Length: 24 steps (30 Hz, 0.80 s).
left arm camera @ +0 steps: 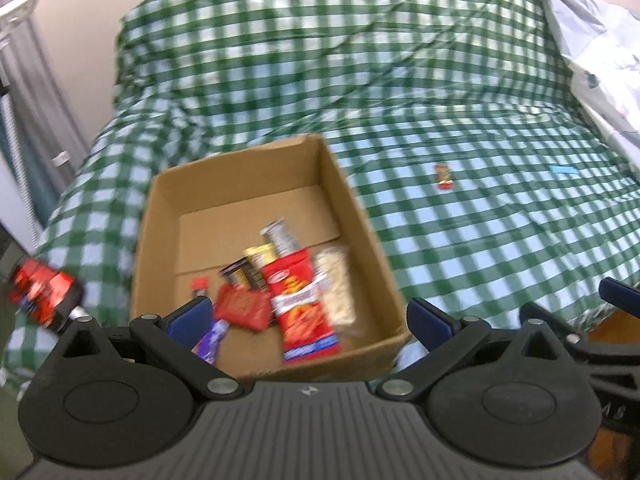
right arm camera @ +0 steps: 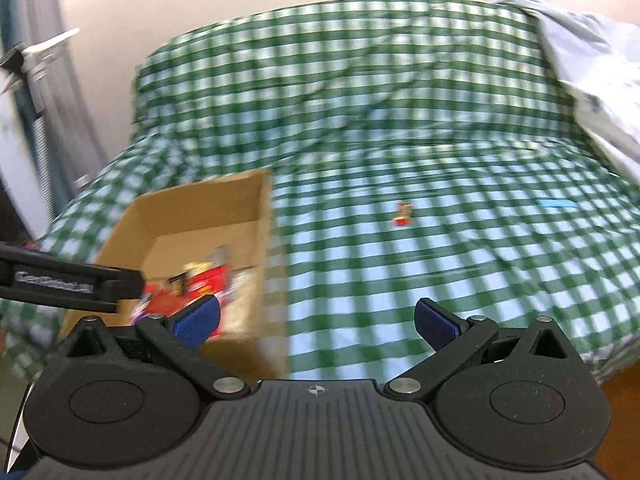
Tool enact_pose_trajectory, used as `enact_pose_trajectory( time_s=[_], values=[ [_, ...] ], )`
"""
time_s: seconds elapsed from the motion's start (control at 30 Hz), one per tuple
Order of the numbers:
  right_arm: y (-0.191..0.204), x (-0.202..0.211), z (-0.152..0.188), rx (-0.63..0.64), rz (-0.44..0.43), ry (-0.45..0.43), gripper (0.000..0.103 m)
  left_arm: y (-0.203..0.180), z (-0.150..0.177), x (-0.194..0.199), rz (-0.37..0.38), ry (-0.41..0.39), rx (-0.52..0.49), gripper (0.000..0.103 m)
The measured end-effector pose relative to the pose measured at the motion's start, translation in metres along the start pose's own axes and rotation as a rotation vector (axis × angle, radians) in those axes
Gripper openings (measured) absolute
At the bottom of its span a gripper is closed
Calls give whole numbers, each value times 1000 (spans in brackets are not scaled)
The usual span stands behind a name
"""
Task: Organize snacks
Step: 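Move both tools toward the small candy and blue stick on the bed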
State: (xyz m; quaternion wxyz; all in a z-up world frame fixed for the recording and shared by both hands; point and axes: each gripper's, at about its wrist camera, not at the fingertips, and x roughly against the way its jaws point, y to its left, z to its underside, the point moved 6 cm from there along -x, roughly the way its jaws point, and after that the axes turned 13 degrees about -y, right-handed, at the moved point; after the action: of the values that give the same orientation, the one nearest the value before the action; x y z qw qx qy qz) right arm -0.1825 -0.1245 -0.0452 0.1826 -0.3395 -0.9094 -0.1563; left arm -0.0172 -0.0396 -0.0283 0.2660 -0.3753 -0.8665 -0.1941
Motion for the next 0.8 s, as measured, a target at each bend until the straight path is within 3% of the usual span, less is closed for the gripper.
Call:
enact_pose_trajectory(
  time_s=[0.2,0.4,0.6,0.8],
  values=[
    [-88,-22,-26,-45,180,-63,102,-45,-43,-40,52,-13,-40,103],
    [-204,-66,-56,-177,383,-149,102,-97,-79,-107,89,-32,-97,103],
    [-310,-160,-52,-285,551,-152,102,-136,-91,-214,102,41,-106,103],
    [-387,-275,-45,-315,613,-111,102,-180,-89,-332,111,118,-79,103]
  ],
)
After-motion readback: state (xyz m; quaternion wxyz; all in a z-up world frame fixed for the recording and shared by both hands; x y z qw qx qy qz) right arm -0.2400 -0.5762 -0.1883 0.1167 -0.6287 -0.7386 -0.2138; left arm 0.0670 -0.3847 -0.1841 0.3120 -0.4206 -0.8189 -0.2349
